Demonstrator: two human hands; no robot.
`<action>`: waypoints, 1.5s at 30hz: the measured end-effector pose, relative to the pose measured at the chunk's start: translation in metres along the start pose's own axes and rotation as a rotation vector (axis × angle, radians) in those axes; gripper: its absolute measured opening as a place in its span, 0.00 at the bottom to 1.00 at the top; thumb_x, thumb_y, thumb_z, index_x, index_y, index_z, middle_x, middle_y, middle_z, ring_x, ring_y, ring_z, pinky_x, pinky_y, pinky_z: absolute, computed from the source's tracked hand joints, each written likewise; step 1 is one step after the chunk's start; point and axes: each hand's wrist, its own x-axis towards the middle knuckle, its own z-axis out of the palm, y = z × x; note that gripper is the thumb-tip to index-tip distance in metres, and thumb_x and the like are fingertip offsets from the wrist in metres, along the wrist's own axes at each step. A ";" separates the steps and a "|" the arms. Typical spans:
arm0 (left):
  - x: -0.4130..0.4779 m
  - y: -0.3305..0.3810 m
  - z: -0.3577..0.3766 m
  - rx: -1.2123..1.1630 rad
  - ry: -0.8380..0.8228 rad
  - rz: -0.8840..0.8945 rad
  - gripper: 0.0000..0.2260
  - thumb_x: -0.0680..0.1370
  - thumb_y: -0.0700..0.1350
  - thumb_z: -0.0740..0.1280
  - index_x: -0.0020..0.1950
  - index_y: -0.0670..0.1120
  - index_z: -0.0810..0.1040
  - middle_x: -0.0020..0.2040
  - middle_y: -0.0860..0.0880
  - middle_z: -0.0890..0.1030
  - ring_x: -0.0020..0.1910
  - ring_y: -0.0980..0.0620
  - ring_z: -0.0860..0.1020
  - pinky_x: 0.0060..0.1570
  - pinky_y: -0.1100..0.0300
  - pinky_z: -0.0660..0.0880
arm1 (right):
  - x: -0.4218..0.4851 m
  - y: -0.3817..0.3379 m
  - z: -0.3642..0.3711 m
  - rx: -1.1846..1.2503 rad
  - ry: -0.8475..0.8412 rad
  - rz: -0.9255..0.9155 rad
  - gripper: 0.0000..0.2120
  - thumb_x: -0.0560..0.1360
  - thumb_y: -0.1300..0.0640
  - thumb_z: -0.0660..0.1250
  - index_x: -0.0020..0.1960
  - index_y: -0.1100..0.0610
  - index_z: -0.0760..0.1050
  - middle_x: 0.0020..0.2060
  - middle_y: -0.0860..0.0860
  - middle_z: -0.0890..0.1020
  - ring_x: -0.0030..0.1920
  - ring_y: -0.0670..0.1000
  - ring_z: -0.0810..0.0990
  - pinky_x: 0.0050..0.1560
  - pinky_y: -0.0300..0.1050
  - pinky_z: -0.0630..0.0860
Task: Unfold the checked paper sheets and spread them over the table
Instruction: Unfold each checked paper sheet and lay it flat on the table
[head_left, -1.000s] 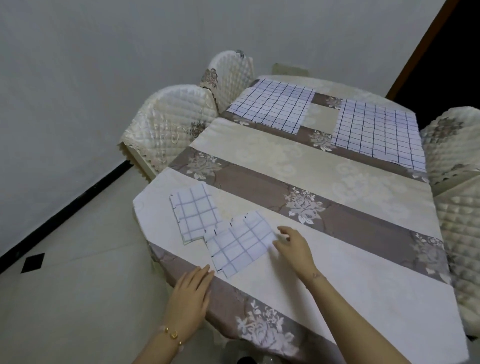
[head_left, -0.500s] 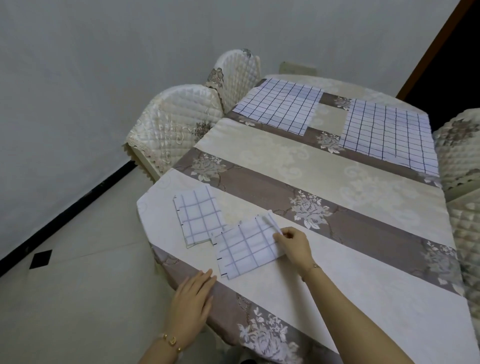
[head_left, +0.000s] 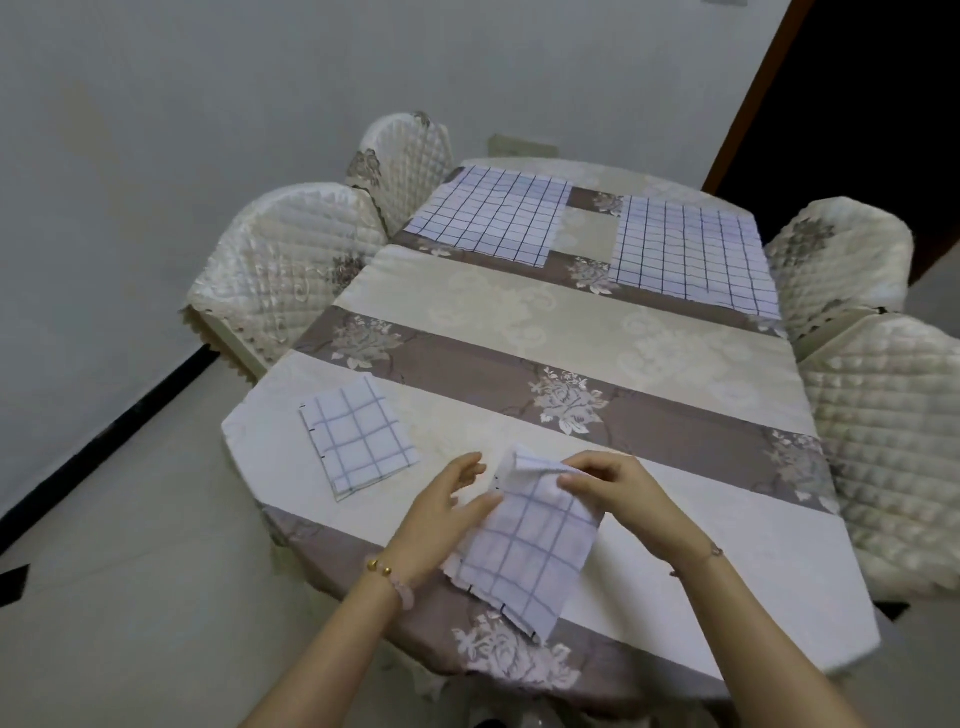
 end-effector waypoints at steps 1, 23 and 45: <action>0.003 0.007 0.004 -0.127 -0.045 -0.054 0.18 0.76 0.52 0.66 0.65 0.52 0.72 0.64 0.53 0.75 0.60 0.59 0.74 0.57 0.66 0.71 | -0.004 -0.001 -0.001 -0.008 -0.019 0.001 0.05 0.73 0.60 0.70 0.45 0.61 0.82 0.41 0.51 0.83 0.41 0.44 0.77 0.43 0.37 0.71; -0.019 0.050 0.036 -0.551 0.019 -0.058 0.08 0.78 0.41 0.64 0.40 0.41 0.75 0.36 0.47 0.79 0.41 0.52 0.80 0.45 0.54 0.79 | -0.050 -0.024 0.067 0.321 0.362 0.099 0.09 0.77 0.53 0.64 0.49 0.57 0.79 0.45 0.52 0.83 0.49 0.50 0.82 0.45 0.39 0.78; 0.011 0.036 -0.049 -0.177 0.399 0.028 0.12 0.78 0.47 0.63 0.36 0.46 0.73 0.37 0.49 0.77 0.36 0.52 0.72 0.34 0.60 0.67 | -0.048 -0.022 -0.008 0.346 0.421 0.105 0.07 0.76 0.59 0.66 0.49 0.58 0.82 0.42 0.53 0.84 0.41 0.49 0.79 0.41 0.40 0.77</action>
